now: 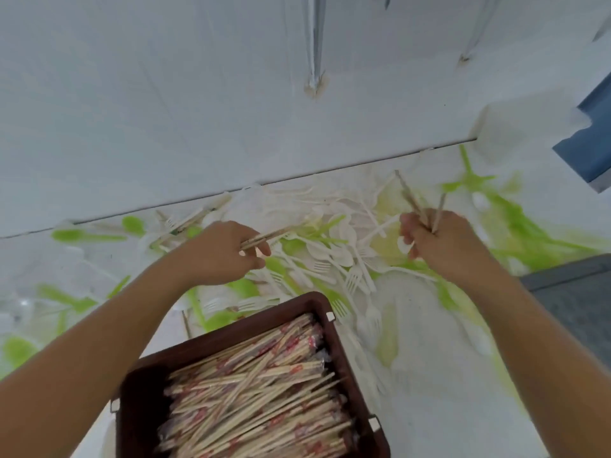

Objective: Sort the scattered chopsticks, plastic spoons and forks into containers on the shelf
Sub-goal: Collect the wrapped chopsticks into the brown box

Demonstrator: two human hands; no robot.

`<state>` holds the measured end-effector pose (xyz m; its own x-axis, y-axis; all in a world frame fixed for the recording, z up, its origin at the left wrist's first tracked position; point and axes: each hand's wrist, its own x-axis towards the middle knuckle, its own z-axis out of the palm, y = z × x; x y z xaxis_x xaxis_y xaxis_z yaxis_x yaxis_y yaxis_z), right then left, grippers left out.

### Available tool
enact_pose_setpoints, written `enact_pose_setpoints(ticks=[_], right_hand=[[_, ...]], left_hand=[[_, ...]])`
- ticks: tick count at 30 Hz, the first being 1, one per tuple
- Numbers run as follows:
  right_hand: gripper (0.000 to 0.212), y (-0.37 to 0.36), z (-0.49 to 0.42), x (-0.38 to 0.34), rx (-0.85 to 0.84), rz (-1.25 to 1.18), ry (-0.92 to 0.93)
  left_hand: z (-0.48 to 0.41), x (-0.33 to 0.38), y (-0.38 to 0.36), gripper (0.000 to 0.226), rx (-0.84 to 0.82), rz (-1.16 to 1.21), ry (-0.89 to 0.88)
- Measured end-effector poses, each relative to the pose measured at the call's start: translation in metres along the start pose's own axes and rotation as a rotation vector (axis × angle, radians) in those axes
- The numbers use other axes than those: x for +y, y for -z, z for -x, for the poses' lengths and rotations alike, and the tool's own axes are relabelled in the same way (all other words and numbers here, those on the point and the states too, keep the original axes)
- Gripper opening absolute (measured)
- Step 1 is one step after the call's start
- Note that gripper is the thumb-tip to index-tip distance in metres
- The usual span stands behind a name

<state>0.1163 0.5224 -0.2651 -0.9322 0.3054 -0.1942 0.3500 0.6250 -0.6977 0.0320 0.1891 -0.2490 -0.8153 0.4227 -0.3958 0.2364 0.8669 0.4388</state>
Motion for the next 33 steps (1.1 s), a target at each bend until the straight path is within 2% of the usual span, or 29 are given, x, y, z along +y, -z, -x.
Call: enact_pose_setpoints(ticks=[1, 3, 6, 8, 9, 11, 13, 15, 17, 19, 20, 22, 24, 29, 33], right_hand=[[0.024, -0.019, 0.015, -0.003, -0.103, -0.058, 0.021], [0.021, -0.057, 0.035, -0.005, -0.271, -0.031, 0.033], [0.02, -0.112, 0.036, -0.003, -0.42, 0.162, -0.034], [0.007, -0.136, 0.025, -0.003, -0.514, 0.373, -0.098], [0.013, -0.145, 0.021, -0.003, -0.515, 0.431, -0.12], [0.014, -0.155, 0.017, -0.002, -0.486, 0.403, -0.162], [0.017, -0.156, 0.019, -0.004, -0.464, 0.406, -0.167], [0.025, -0.157, 0.016, -0.002, -0.439, 0.379, -0.188], [0.024, -0.155, 0.018, -0.009, -0.478, 0.417, -0.169], [0.018, -0.15, 0.023, -0.016, -0.468, 0.419, -0.152], [0.015, -0.146, 0.029, -0.019, -0.429, 0.346, -0.14], [0.025, -0.14, 0.037, -0.02, -0.332, 0.26, -0.098], [0.023, -0.136, 0.043, -0.023, -0.272, 0.283, -0.09], [0.009, -0.137, 0.045, -0.035, -0.268, 0.395, 0.001], [0.01, -0.139, 0.041, -0.042, -0.33, 0.426, 0.018]], left_hand=[[0.006, -0.007, -0.006, 0.005, -0.043, -0.036, 0.012], [0.025, -0.021, -0.014, 0.024, -0.129, -0.056, 0.043], [0.064, -0.044, -0.016, 0.054, -0.1, 0.06, 0.102], [0.08, -0.052, -0.013, 0.074, -0.13, 0.013, 0.113], [0.085, -0.054, -0.012, 0.071, -0.187, -0.035, 0.115], [0.087, -0.053, -0.016, 0.049, -0.283, -0.172, 0.062], [0.084, -0.052, -0.025, 0.034, -0.293, -0.262, -0.031], [0.083, -0.053, -0.03, 0.03, -0.275, -0.275, -0.081], [0.086, -0.055, -0.028, 0.026, -0.282, -0.268, -0.104], [0.092, -0.057, -0.024, 0.024, -0.278, -0.256, -0.108], [0.096, -0.06, -0.022, 0.024, -0.268, -0.256, -0.108], [0.1, -0.067, -0.017, 0.024, -0.257, -0.269, -0.098], [0.106, -0.077, -0.012, 0.023, -0.259, -0.286, -0.085], [0.116, -0.08, -0.014, 0.021, -0.273, -0.294, -0.136], [0.121, -0.064, -0.028, 0.024, -0.311, -0.312, -0.182]])
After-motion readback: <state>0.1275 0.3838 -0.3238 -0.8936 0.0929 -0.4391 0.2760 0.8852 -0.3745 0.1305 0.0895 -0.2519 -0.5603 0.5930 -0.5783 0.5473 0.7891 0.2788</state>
